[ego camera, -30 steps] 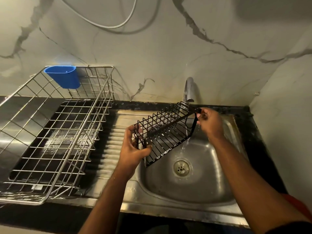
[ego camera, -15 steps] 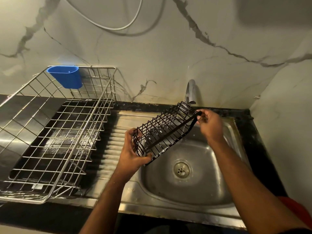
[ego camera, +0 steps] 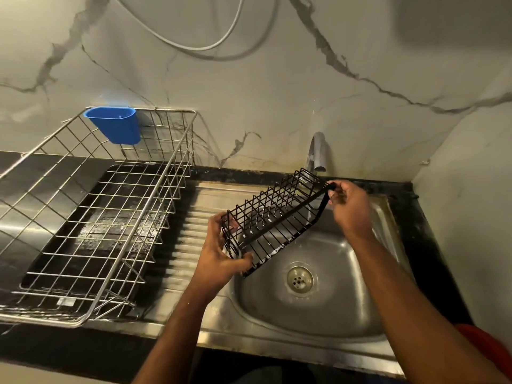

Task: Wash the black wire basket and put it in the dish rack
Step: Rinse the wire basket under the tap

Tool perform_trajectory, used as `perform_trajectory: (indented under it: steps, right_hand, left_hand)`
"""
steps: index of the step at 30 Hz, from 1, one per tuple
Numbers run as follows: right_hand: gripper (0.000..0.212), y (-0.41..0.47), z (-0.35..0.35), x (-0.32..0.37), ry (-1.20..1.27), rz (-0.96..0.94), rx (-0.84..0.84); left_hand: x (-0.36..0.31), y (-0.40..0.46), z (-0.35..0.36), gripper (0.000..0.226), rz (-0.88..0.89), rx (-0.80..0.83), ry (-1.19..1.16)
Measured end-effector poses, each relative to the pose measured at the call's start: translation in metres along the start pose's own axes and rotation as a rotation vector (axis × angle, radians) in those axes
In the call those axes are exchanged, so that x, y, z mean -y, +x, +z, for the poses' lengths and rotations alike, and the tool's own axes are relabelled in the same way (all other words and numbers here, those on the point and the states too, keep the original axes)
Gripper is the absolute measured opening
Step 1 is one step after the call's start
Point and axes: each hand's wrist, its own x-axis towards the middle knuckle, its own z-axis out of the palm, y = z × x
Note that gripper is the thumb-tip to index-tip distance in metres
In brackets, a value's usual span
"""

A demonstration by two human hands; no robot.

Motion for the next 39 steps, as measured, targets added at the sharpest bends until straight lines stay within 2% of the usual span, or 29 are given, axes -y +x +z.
perform_trajectory:
  steps: [28, 39]
  right_hand:
    - [0.03, -0.007, -0.018, -0.006, 0.015, -0.03, -0.031]
    - [0.032, -0.014, -0.033, -0.002, -0.015, -0.026, -0.043]
  left_hand:
    - [-0.014, -0.005, 0.01, 0.079, 0.001, 0.036, -0.092]
    - [-0.016, -0.001, 0.013, 0.074, 0.057, 0.048, 0.01]
